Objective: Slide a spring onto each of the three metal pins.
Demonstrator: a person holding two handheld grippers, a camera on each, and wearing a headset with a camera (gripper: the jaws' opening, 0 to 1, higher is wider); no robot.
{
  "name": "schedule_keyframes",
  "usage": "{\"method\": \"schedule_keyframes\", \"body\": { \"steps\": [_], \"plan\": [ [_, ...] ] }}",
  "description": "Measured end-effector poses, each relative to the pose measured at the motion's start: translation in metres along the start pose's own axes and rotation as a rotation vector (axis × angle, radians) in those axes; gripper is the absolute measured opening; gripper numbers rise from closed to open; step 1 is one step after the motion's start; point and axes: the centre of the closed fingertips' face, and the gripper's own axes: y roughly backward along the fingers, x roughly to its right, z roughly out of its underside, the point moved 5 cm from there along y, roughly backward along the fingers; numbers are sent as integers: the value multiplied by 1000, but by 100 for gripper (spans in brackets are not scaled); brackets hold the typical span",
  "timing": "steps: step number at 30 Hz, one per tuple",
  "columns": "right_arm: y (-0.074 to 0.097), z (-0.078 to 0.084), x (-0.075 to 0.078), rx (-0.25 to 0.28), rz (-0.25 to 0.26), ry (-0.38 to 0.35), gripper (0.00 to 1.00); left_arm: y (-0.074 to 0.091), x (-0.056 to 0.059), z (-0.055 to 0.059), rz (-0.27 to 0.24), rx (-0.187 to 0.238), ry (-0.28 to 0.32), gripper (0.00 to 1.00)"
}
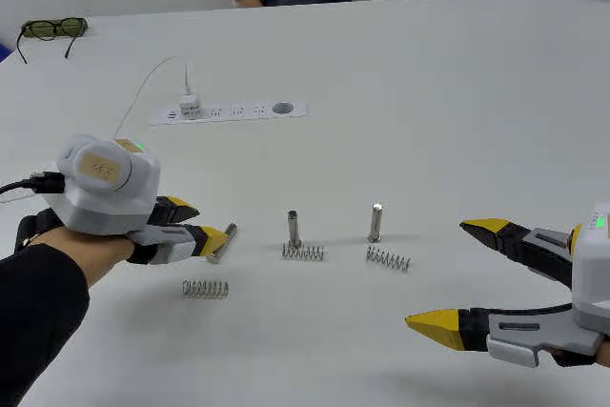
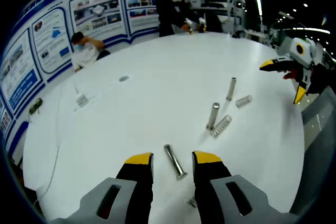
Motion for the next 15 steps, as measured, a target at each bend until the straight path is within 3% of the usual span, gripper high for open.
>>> {"method": "schedule_keyframes", "body": {
  "steps": [15],
  "plan": [
    [0,5,-2,-8,5,-12,81,-19,-8,2,-21,-118,20,22]
  ]
}}
